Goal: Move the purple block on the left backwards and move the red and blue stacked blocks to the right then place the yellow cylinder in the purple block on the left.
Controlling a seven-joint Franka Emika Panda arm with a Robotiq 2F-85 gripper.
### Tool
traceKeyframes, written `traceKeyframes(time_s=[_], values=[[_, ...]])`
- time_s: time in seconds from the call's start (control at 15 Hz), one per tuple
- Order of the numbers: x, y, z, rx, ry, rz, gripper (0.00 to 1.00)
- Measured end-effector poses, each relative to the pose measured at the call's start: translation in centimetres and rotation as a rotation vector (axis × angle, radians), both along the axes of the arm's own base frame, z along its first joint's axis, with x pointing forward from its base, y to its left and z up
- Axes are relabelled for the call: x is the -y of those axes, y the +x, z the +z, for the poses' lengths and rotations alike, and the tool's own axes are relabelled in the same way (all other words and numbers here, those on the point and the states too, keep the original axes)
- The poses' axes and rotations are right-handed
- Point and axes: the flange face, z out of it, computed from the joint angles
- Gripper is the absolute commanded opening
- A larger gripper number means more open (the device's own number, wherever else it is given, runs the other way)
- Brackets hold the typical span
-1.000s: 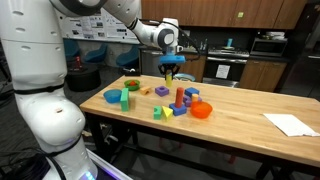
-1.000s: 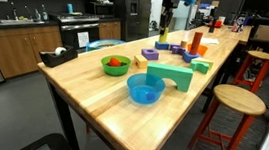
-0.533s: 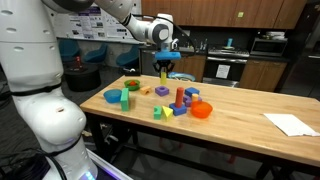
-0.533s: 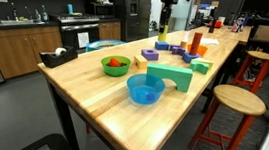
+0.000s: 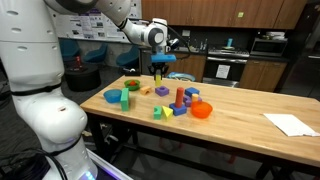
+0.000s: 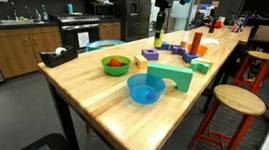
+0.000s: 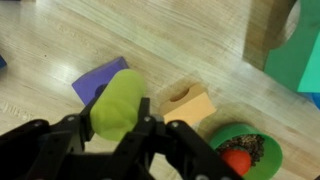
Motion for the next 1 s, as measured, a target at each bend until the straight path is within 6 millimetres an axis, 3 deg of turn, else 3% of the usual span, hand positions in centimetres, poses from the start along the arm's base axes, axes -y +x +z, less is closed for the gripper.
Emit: traceKeyframes(time_s=[0.53, 1.0], values=[[-0.1, 1.0, -2.5, -0.003, -0.005, 0.105, 0.16], [-1.1, 2.0, -2.7, 0.031, -0.010, 0.143, 0.16]])
